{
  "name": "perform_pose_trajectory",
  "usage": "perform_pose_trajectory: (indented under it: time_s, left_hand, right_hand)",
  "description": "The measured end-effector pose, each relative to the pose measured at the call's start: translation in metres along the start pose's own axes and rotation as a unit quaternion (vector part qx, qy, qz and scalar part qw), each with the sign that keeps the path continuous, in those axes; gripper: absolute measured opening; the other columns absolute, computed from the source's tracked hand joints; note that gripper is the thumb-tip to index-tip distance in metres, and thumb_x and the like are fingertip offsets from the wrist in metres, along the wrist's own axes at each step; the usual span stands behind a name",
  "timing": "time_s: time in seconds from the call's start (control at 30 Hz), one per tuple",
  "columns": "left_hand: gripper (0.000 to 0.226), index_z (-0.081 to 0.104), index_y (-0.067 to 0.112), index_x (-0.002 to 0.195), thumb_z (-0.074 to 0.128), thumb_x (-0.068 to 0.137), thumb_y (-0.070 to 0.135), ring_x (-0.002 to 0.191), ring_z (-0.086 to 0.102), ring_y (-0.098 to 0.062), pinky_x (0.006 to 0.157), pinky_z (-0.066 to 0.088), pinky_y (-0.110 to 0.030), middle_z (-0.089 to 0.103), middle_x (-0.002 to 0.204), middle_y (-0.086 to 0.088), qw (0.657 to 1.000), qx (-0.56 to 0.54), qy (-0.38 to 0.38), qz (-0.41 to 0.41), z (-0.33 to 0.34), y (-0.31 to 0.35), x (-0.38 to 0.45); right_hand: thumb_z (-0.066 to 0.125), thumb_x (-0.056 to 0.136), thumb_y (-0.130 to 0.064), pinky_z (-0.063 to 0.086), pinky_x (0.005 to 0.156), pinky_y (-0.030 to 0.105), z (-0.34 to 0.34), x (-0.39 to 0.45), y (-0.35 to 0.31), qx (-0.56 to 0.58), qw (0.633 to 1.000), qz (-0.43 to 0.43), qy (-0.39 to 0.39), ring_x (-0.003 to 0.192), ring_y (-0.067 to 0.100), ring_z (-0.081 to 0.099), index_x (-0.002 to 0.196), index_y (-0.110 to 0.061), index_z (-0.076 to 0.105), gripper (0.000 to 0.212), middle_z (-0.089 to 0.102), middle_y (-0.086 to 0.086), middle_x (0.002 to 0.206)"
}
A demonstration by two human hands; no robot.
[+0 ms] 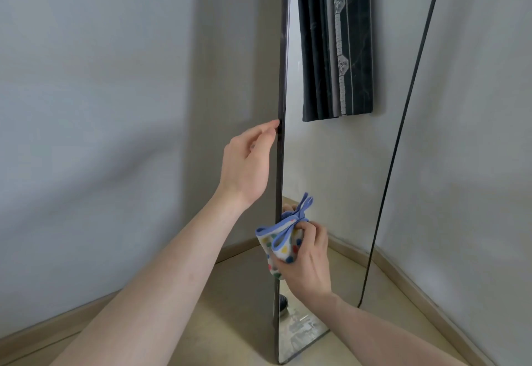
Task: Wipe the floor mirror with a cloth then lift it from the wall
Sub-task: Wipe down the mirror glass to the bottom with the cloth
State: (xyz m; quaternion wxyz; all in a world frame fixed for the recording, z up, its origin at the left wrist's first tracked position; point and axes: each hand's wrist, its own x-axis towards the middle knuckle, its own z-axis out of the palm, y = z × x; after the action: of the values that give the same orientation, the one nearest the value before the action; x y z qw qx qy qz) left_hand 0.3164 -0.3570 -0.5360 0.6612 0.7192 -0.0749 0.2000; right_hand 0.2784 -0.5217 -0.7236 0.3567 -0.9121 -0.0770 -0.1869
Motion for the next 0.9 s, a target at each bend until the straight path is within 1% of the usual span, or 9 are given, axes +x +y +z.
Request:
perform_pose_trajectory:
  time_s: [0.1, 0.27, 0.37, 0.43, 0.57, 0.67, 0.73, 0.83, 0.9]
  left_hand:
    - [0.044, 0.070, 0.027, 0.133, 0.045, 0.098, 0.039, 0.127, 0.058, 0.003, 0.117, 0.042, -0.033, 0.069, 0.132, 0.015, 1.000, -0.005, -0.005, 0.001, 0.001, 0.000, 0.000]
    - [0.041, 0.069, 0.026, 0.134, 0.046, 0.101, 0.034, 0.127, 0.058, 0.003, 0.116, 0.043, -0.032, 0.069, 0.133, 0.013, 1.000, 0.003, -0.006, 0.005, 0.001, 0.000, -0.001]
    - [0.042, 0.069, 0.027, 0.134, 0.045, 0.100, 0.037, 0.129, 0.057, 0.002, 0.116, 0.043, -0.033, 0.069, 0.133, 0.016, 1.000, 0.009, -0.013, 0.003, 0.000, -0.001, -0.001]
    - [0.042, 0.068, 0.027, 0.134, 0.044, 0.101, 0.037, 0.130, 0.056, 0.001, 0.116, 0.044, -0.034, 0.068, 0.133, 0.016, 1.000, 0.014, -0.016, 0.002, 0.000, -0.002, 0.000]
    - [0.042, 0.068, 0.027, 0.134, 0.045, 0.101, 0.036, 0.129, 0.057, 0.001, 0.117, 0.043, -0.035, 0.069, 0.133, 0.015, 1.000, 0.018, -0.012, 0.000, -0.001, -0.004, -0.002]
    - [0.042, 0.070, 0.026, 0.132, 0.047, 0.099, 0.036, 0.128, 0.059, 0.001, 0.116, 0.044, -0.035, 0.070, 0.131, 0.014, 1.000, 0.014, -0.007, -0.001, 0.000, -0.005, -0.002]
    - [0.040, 0.070, 0.025, 0.132, 0.049, 0.099, 0.035, 0.127, 0.059, 0.001, 0.116, 0.043, -0.034, 0.070, 0.131, 0.013, 1.000, 0.007, 0.000, -0.004, 0.001, -0.003, -0.002]
    - [0.037, 0.069, 0.024, 0.134, 0.050, 0.103, 0.029, 0.127, 0.059, 0.000, 0.117, 0.043, -0.032, 0.070, 0.132, 0.011, 1.000, 0.000, 0.013, -0.008, 0.004, -0.002, -0.003]
    - [0.036, 0.069, 0.024, 0.134, 0.050, 0.103, 0.029, 0.127, 0.059, 0.000, 0.117, 0.042, -0.031, 0.070, 0.132, 0.011, 1.000, -0.003, 0.019, -0.011, 0.005, -0.002, -0.004]
  right_hand:
    - [0.082, 0.066, -0.053, 0.054, 0.095, 0.040, -0.010, 0.009, -0.008, 0.033, 0.999, 0.005, 0.028, 0.121, 0.019, 0.046, 0.127, -0.033, 0.036, 0.079, 0.029, -0.015, 0.126]
    - [0.091, 0.070, -0.038, 0.052, 0.101, 0.038, -0.028, 0.044, -0.037, 0.063, 0.992, -0.024, 0.109, 0.125, 0.018, 0.047, 0.134, -0.025, 0.042, 0.082, 0.035, -0.010, 0.135]
    - [0.090, 0.071, -0.035, 0.050, 0.103, 0.033, -0.033, 0.062, -0.056, 0.101, 0.984, -0.022, 0.148, 0.127, 0.016, 0.046, 0.137, -0.025, 0.043, 0.082, 0.037, -0.009, 0.136]
    - [0.090, 0.071, -0.035, 0.050, 0.103, 0.034, -0.032, 0.066, -0.060, 0.105, 0.981, -0.021, 0.161, 0.127, 0.015, 0.045, 0.138, -0.025, 0.043, 0.082, 0.038, -0.008, 0.137]
    - [0.089, 0.070, -0.034, 0.051, 0.101, 0.040, -0.021, 0.051, -0.045, 0.057, 0.990, -0.042, 0.123, 0.126, 0.019, 0.044, 0.139, -0.023, 0.041, 0.084, 0.038, -0.005, 0.139]
    - [0.090, 0.067, -0.035, 0.051, 0.101, 0.040, -0.015, 0.031, -0.024, 0.024, 0.996, -0.048, 0.064, 0.124, 0.020, 0.044, 0.135, -0.029, 0.037, 0.086, 0.037, -0.005, 0.139]
    - [0.091, 0.068, -0.037, 0.049, 0.102, 0.031, -0.015, 0.019, -0.012, 0.018, 0.999, -0.043, 0.024, 0.123, 0.016, 0.041, 0.133, -0.034, 0.034, 0.086, 0.033, -0.010, 0.138]
    - [0.088, 0.072, -0.041, 0.039, 0.098, 0.014, -0.018, 0.007, -0.001, 0.023, 0.999, -0.029, -0.012, 0.122, 0.006, 0.035, 0.132, -0.041, 0.031, 0.083, 0.024, -0.022, 0.131]
    - [0.088, 0.074, -0.037, 0.035, 0.098, 0.014, -0.017, 0.002, 0.006, 0.047, 0.999, 0.008, -0.017, 0.124, 0.005, 0.034, 0.136, -0.040, 0.031, 0.084, 0.022, -0.028, 0.128]
